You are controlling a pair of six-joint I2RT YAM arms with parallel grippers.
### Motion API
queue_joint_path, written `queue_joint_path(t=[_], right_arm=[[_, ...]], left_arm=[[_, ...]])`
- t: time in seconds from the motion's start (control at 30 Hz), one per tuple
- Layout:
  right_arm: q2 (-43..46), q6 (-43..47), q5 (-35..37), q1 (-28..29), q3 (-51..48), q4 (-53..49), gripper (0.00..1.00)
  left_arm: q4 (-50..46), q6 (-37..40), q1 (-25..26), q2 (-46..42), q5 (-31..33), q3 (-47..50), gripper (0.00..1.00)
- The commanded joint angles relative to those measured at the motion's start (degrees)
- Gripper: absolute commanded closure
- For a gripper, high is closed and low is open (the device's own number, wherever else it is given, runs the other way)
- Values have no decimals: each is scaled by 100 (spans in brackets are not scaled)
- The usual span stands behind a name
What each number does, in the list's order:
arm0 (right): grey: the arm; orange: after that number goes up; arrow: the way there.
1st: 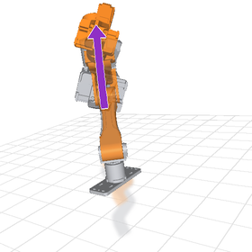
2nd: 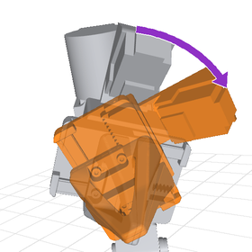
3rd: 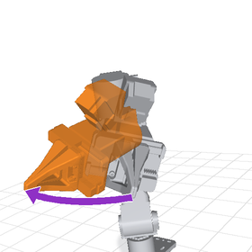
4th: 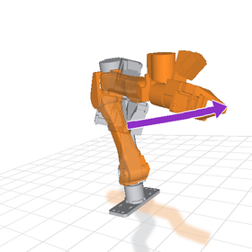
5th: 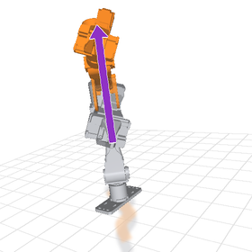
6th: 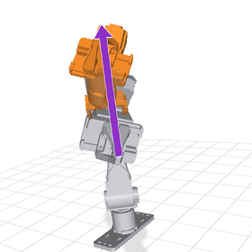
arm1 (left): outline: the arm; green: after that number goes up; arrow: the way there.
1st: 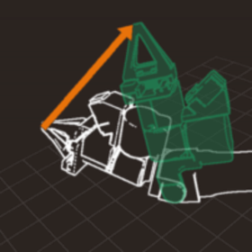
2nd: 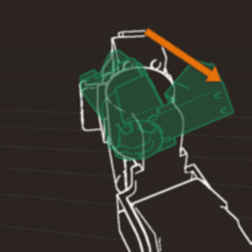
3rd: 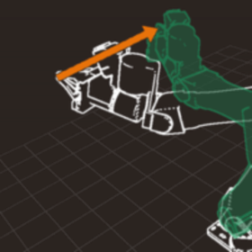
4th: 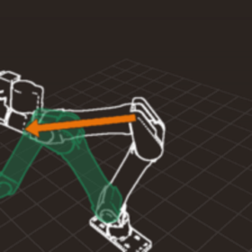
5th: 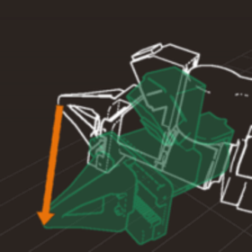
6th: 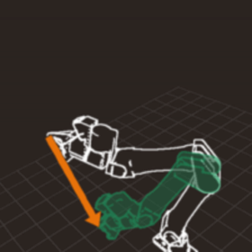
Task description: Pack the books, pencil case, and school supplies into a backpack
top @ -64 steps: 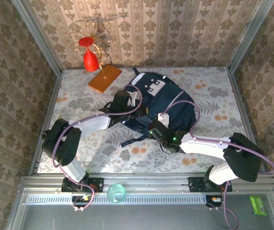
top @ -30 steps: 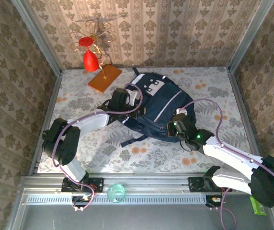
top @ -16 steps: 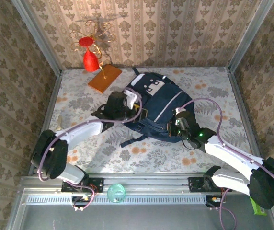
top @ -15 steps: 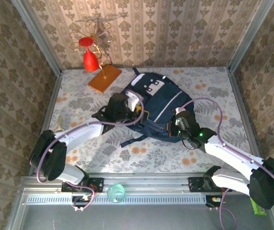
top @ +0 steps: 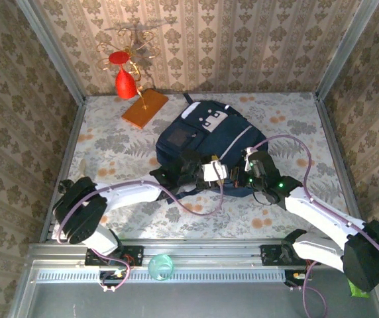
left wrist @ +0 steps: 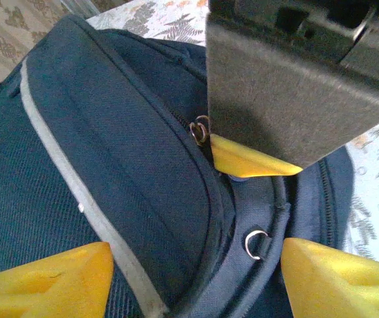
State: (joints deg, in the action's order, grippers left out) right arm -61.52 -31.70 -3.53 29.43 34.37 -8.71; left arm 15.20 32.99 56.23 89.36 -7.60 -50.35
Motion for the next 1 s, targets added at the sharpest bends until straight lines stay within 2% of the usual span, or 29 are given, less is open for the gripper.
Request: queue_joint_path(t=[0.0, 0.3, 0.57, 0.73, 0.97], right_arm=[[157, -133, -253, -22, -42, 368, 100], [184, -222, -265, -25, -108, 419, 100], [288, 65, 535, -182, 83, -324, 100], [341, 209, 780, -438, 179, -581, 100], [212, 356, 757, -779, 406, -806, 100]], left_arm=[[133, 671, 38, 171, 326, -339, 37], [273, 789, 32, 494, 539, -457, 65], [192, 670, -195, 98, 184, -89, 100], [84, 688, -320, -251, -71, 274, 100], [-76, 569, -531, -777, -359, 712, 100]])
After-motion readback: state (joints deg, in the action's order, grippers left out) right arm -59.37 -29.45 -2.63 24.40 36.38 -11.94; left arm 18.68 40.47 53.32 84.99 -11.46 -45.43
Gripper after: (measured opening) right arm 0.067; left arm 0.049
